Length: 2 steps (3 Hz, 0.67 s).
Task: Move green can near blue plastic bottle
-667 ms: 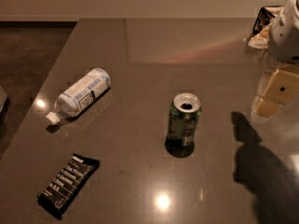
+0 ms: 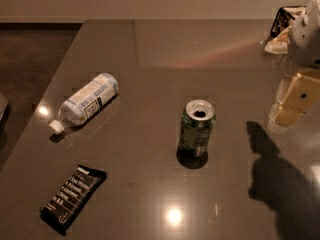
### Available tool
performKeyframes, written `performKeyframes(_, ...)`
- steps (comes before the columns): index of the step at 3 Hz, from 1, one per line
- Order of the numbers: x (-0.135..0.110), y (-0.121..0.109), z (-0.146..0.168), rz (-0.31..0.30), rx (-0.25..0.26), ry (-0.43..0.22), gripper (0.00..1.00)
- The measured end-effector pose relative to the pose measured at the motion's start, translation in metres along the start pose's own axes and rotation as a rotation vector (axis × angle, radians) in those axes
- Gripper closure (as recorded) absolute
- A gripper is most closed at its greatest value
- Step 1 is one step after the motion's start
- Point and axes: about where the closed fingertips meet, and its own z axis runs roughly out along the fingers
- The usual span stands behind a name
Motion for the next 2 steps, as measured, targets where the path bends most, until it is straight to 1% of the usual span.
performKeyframes(1, -0.007, 0.022, 0.006, -0.011, -0.027, -0.096, 0.0)
performKeyframes(2, -0.025, 0.043, 0.022, -0.011, -0.057, -0.207, 0.0)
